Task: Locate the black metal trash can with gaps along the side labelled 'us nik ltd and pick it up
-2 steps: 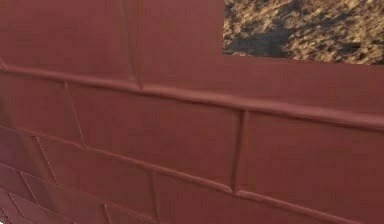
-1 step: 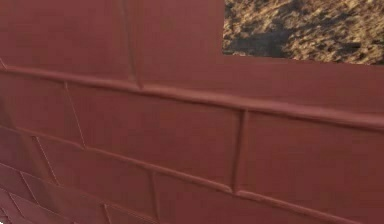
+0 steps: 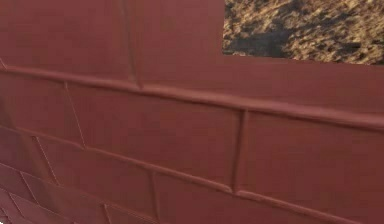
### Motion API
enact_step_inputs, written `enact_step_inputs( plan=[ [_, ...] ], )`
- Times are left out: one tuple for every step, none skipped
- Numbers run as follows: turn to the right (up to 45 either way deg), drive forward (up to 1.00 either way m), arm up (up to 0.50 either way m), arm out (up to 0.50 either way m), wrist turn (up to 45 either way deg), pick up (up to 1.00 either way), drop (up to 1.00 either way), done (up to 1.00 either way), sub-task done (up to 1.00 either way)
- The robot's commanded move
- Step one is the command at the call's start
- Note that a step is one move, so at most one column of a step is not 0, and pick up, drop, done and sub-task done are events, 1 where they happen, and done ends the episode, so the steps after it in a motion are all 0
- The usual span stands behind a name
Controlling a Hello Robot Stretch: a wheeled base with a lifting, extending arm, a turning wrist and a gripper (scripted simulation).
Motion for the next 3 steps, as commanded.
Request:
enact_step_inputs(
  plan=[
    [0.0,0.00,0.00,0.00,45.0,0.00,0.00,0.00,0.00],
    [0.0,0.00,0.00,0.00,45.0,0.00,0.00,0.00,0.00],
    [0.0,0.00,0.00,0.00,21.0,0.00,0.00,0.00,0.00]
  ],
)
